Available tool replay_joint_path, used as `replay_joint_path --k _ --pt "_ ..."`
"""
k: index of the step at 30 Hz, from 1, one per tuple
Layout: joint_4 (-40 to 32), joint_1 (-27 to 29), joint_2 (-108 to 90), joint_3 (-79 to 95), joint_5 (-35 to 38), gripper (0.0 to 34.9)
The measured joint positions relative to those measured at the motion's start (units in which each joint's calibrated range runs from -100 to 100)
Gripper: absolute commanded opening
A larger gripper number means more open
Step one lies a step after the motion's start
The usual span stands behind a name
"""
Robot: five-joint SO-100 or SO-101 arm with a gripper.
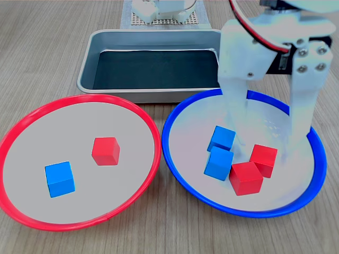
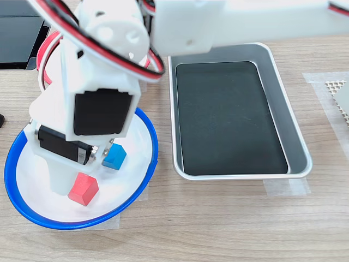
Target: Relocate any misplaced blocks to their matching dishes.
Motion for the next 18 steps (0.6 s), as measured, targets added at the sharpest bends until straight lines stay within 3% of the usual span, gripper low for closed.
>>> replay_joint_path --k 18 --pt "-0.2 0.7 5.3 -3.0 0.0 14.1"
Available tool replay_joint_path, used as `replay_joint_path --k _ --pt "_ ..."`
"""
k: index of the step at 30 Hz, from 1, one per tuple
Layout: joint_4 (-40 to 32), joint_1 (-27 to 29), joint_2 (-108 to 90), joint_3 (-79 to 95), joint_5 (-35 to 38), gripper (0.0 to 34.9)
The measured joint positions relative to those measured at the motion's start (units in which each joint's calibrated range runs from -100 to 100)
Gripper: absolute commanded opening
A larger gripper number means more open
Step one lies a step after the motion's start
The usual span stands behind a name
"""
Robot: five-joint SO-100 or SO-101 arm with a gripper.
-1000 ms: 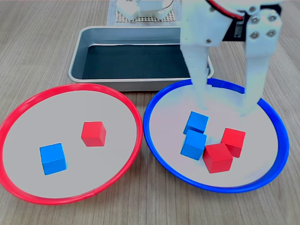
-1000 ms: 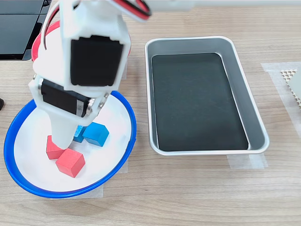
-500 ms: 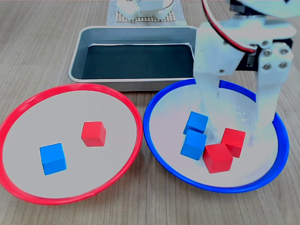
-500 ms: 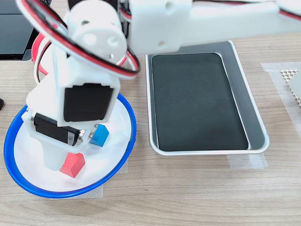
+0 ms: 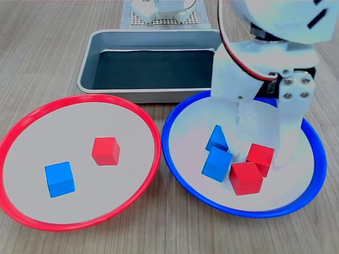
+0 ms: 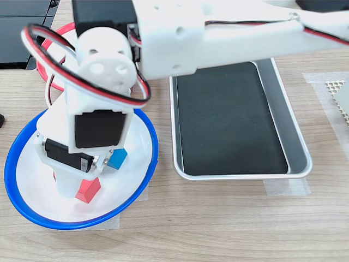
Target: Relocate any misplaced blocks to their matching dishes.
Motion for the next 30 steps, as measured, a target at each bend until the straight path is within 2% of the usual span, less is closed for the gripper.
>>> replay_joint_path --k 8,11,13,17,18,30 --pt "0.0 -0.6 1.7 -1.0 0.0 13.3" --pt "0.0 -0.9 2.0 -1.0 0.0 12.0" --pt "0.0 -0.9 2.0 -1.0 0.0 9.2" --pt "0.0 -0.8 2.6 -1.4 0.4 1.0" --pt "0.0 -0.9 2.8 -1.5 0.5 0.4" --pt "1.7 -0.9 2.8 -2.4 1.3 0.4"
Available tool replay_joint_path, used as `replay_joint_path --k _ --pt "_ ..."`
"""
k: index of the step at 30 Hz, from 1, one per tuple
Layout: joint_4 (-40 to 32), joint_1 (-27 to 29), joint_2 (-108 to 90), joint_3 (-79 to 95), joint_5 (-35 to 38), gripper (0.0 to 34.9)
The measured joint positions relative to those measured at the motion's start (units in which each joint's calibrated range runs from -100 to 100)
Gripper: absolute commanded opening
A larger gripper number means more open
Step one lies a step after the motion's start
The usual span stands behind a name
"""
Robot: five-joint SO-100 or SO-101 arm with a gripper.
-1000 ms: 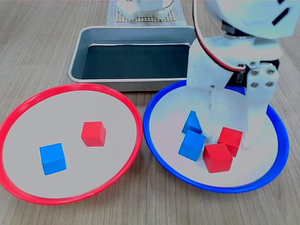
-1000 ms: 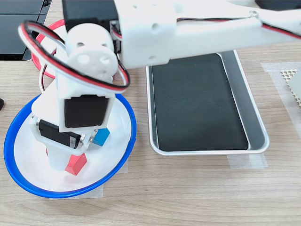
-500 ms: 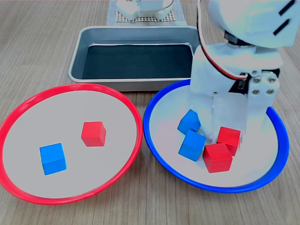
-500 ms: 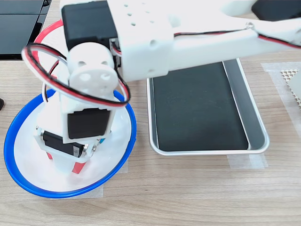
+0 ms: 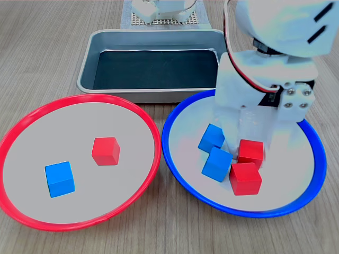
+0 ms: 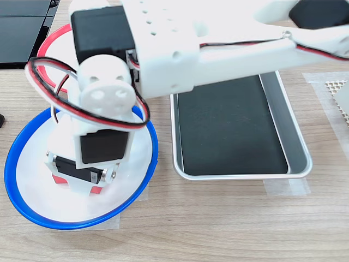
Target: Relocate any misplaced blocks to their matching dishes.
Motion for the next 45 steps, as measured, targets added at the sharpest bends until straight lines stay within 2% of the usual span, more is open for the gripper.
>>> replay_joint_path --k 8,16,19,28,35,45 --pt "4.3 1.0 -8.6 1.7 3.4 0.4" --pt "4.3 9.3 -13.0 2.6 10.4 0.4" --pt "2.8 13.5 -13.0 2.9 12.8 0.4" --pt "-3.3 20.6 -13.0 4.7 18.1 0.4" --pt "-6.6 23.3 -13.0 6.4 20.7 0.4" --pt "-6.7 23.6 -9.0 6.7 21.0 0.4"
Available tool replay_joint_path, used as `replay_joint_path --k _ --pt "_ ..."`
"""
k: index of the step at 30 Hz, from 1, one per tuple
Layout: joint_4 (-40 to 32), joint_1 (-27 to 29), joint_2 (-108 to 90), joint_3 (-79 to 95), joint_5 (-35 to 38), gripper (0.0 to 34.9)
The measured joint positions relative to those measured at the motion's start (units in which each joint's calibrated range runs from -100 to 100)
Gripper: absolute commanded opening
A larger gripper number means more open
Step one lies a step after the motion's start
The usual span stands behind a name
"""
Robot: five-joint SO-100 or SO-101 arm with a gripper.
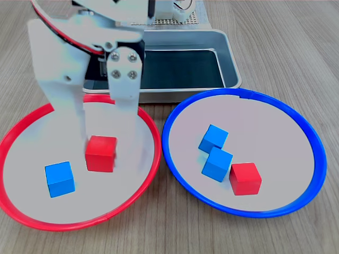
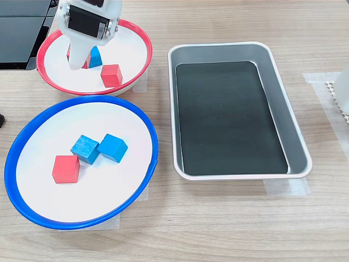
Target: Relocate any misplaced blocks to their matching dishes.
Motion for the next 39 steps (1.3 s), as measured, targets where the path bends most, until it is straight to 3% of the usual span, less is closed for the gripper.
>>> replay_joint_path --k 8,17,21,28,32,39 --pt "-0.4 0.5 3.2 0.0 0.0 0.5" --pt "-0.7 0.5 4.6 0.0 0.0 9.9" --pt "-1.9 0.5 4.6 0.0 0.0 11.8" --pt "-2.2 0.5 4.6 0.0 0.0 12.3" --pt "-2.2 0.5 3.1 0.3 -0.6 10.3" --pt "-3.2 2.2 -4.3 5.0 -7.8 10.4"
